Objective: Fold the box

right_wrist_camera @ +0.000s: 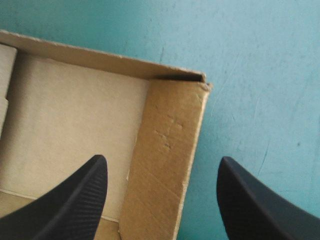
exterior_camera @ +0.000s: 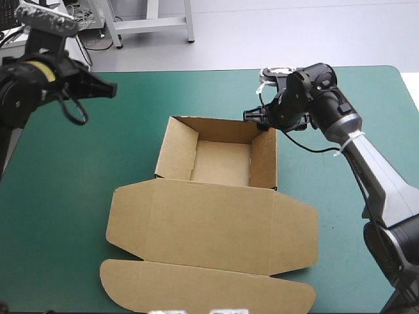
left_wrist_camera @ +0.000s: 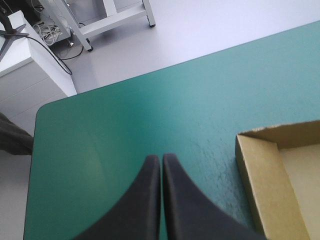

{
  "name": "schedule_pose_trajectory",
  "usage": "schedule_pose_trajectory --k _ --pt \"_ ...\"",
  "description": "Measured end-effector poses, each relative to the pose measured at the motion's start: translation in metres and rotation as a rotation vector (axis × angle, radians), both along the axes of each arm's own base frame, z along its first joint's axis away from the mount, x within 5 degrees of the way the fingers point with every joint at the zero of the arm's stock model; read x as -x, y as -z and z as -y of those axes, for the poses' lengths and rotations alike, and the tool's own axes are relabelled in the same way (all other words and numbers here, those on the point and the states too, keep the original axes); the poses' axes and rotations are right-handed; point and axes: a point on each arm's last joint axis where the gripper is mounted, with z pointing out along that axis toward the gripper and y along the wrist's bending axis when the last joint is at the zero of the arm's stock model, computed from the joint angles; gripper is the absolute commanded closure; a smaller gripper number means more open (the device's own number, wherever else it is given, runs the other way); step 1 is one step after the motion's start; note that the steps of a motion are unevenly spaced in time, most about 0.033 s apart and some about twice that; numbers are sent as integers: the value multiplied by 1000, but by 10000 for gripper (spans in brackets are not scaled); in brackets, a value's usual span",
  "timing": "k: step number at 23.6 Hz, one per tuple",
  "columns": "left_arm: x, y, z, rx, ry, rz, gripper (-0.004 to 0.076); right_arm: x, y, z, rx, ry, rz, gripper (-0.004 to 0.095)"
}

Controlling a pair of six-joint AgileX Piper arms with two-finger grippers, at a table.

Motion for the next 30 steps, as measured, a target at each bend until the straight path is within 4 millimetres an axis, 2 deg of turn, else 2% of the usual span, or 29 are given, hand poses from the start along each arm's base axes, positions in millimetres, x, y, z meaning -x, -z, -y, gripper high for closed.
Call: schedule_pose_trajectory --k 2,3,4,14,15,16,17,18,19,20,24,25,27,29,30 --pt "21 5 -9 -5 -1 -10 734 1 14 0 16 -1 -44 319" --pt "41 14 -17 -17 -4 -28 734 1 25 0 31 -1 -82 319" --pt "50 20 -21 -22 -4 -39 734 1 32 0 39 1 -102 319" --pt "131 101 -50 -44 15 -168 734 -14 86 -11 55 11 -253 327" --pt "139 110 -54 -47 15 -175 734 -15 90 -12 57 11 -262 368" --pt "155 125 -60 -48 15 -177 734 -18 98 -13 61 12 -283 404" --pt "162 135 -63 -50 15 -183 734 -18 100 -14 62 10 -287 522" --pt "170 148 -66 -53 14 -193 734 -19 103 -14 65 6 -292 677" --pt "178 162 -69 -54 13 -203 734 -19 103 -14 65 5 -293 936" --pt "186 180 -72 -53 11 -224 734 -19 103 -14 67 5 -291 914" --pt "199 212 -75 -14 6 -263 734 -20 103 -14 68 6 -287 915" --pt "203 229 -75 19 -6 -292 734 -20 103 -14 65 6 -282 915" --pt "207 250 -74 74 -28 -309 734 -21 103 -14 66 -3 -278 913" --pt "211 266 -73 105 -26 -315 734 -23 102 -7 57 2 -283 913" --pt "212 268 -74 116 -22 -306 734 -28 99 7 54 16 -278 913"
